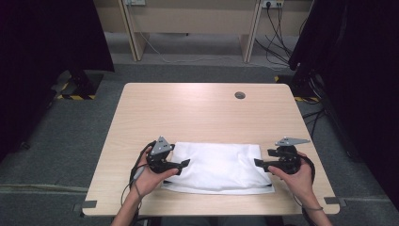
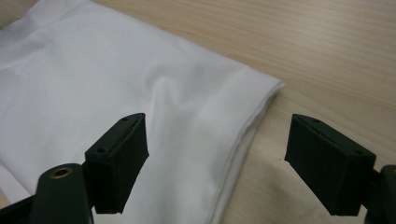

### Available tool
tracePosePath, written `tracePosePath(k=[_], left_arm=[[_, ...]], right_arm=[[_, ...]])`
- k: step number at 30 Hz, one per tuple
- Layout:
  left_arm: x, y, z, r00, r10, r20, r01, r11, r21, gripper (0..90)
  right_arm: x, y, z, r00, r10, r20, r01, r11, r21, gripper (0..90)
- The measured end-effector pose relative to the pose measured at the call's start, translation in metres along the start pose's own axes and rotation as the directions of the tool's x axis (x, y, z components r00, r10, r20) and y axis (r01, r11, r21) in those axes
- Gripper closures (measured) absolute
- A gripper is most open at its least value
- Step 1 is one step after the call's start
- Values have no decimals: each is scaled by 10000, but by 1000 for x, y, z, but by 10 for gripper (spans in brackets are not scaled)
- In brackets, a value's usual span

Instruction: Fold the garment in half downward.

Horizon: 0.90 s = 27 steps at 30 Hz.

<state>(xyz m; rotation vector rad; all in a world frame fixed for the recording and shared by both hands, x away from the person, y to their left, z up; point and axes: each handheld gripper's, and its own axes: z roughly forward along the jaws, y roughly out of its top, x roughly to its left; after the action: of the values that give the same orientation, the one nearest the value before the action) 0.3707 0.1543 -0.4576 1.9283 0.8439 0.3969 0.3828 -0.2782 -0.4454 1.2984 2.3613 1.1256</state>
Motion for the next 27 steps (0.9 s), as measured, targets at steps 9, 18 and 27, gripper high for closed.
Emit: tracePosePath(k=[9, 18, 27], left_arm=[[4, -2, -15, 9990, -191, -406, 178, 9993, -318, 148], [11, -8, -21, 9974, -356, -633, 336, 9989, -319, 149], [17, -8, -24, 9960, -382, -812, 362, 9990, -259, 152]], right_arm=[[-12, -16, -16, 9990, 394, 195, -391, 9990, -202, 205], [-15, -19, -21, 9985, 458, 298, -449, 9985, -301, 205], [-12, -17, -15, 9989, 400, 242, -396, 9990, -183, 205]])
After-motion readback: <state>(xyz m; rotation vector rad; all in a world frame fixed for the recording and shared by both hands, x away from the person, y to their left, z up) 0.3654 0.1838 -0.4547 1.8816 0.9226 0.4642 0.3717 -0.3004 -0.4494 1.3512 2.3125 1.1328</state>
